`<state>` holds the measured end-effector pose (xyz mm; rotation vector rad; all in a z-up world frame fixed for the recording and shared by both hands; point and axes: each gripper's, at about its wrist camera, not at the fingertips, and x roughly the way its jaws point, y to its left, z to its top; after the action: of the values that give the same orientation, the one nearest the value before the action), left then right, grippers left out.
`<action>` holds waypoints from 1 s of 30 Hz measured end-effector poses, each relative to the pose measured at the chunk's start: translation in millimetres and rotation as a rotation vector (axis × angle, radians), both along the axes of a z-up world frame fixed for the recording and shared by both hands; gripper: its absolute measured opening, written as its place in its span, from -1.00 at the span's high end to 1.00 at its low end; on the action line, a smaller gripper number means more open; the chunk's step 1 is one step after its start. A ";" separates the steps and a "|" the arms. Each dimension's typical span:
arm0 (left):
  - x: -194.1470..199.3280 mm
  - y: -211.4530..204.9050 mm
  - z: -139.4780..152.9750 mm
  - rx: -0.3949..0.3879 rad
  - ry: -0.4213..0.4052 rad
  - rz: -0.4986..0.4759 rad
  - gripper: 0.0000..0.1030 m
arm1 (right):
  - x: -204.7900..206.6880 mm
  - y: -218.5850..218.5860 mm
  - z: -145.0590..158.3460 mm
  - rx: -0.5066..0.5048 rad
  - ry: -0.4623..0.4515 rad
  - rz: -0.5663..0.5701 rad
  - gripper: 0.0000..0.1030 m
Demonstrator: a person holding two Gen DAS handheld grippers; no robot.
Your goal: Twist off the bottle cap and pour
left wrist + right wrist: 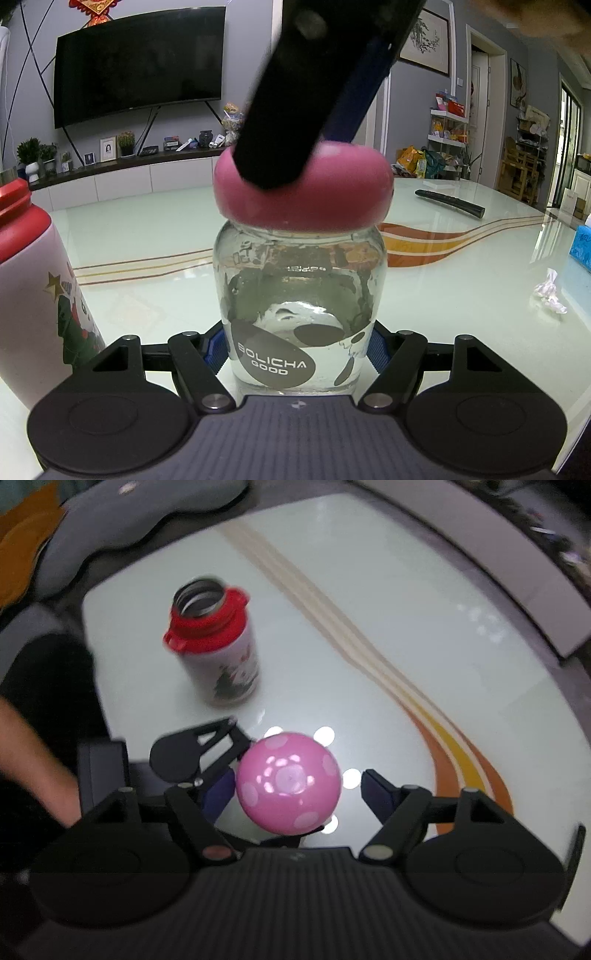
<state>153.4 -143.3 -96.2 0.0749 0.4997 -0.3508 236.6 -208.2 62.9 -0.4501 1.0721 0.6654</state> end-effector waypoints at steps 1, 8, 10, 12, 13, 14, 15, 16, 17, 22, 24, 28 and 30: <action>-0.3 -1.1 -0.4 0.000 0.000 0.000 -0.43 | 2.1 -4.5 2.1 0.044 0.042 -0.110 -0.57; -2.9 -6.3 -1.5 0.002 -0.002 -0.001 -0.43 | -4.5 -8.7 -4.5 0.095 0.102 -0.519 -0.55; -3.3 -7.5 -1.7 0.002 -0.002 0.000 -0.43 | -7.9 -3.5 -8.8 0.091 0.106 -0.578 -0.48; -3.6 -8.4 -1.7 0.002 -0.002 0.000 -0.43 | -12.1 4.9 -7.8 0.077 0.078 -0.593 -0.46; -4.0 -9.0 -1.7 0.002 -0.002 0.001 -0.43 | -13.3 9.2 -7.0 0.070 0.067 -0.594 -0.46; -3.9 -9.3 -1.6 0.002 -0.002 0.001 -0.43 | -13.7 12.4 -6.6 0.063 0.060 -0.597 -0.47; -3.8 -9.6 -1.6 0.001 -0.002 0.001 -0.43 | -13.6 15.4 -6.8 0.051 0.053 -0.601 -0.47; -3.6 -9.6 -1.5 0.000 -0.002 0.001 -0.43 | -13.5 18.1 -7.1 0.040 0.047 -0.605 -0.47; -3.5 -9.9 -1.5 0.000 -0.002 0.001 -0.43 | -12.9 19.6 -8.4 0.033 0.043 -0.608 -0.46; -4.0 -11.7 -1.7 0.000 -0.001 0.001 -0.43 | -8.5 24.7 -13.8 -0.017 0.019 -0.612 -0.25; -4.3 -12.5 -1.9 -0.001 -0.001 0.001 -0.43 | -7.9 26.4 -15.3 -0.019 0.019 -0.601 -0.24; -4.6 -13.5 -2.3 -0.001 -0.001 0.001 -0.43 | -9.7 26.5 -14.9 -0.033 0.012 -0.539 -0.23; -5.3 -14.2 -2.7 -0.001 -0.001 0.001 -0.43 | -10.7 24.9 -14.5 -0.038 0.009 -0.491 -0.23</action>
<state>148.1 -157.4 -98.9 0.0737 0.4981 -0.3496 225.8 -183.3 48.4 -0.2016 1.1497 0.2129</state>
